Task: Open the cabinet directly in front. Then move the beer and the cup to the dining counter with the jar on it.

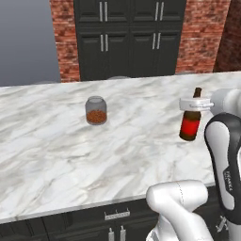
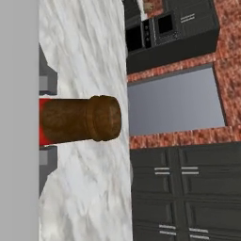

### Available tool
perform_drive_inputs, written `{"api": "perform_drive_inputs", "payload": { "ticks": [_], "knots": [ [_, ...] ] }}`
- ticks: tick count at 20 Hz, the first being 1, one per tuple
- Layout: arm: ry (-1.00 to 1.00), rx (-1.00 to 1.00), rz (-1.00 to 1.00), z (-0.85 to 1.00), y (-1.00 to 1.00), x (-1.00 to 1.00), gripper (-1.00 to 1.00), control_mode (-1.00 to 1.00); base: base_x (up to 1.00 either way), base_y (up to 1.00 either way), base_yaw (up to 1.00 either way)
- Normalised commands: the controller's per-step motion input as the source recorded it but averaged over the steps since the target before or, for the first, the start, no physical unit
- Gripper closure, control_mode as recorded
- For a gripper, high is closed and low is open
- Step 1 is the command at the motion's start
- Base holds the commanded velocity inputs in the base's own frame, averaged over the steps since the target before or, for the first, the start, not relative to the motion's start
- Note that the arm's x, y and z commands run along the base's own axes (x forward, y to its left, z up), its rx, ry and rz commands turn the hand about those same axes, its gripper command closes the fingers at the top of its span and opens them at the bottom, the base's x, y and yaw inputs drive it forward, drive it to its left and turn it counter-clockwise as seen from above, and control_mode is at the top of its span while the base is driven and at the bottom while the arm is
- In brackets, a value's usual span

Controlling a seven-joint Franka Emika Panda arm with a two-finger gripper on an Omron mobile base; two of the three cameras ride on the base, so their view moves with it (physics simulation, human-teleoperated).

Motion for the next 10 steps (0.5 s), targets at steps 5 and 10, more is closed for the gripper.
{"api": "perform_drive_inputs", "payload": {
  "ticks": [5, 10],
  "knots": [
    [-0.01, -0.01, 0.06, -0.14, 0.0, 0.16, 1.0, -1.0, 0.0, 0.0, 0.0],
    [-0.05, 0.0, 0.14, -0.34, 0.04, 0.97, 1.0, -1.0, 0.0, 0.0, 0.0]
  ]
}}
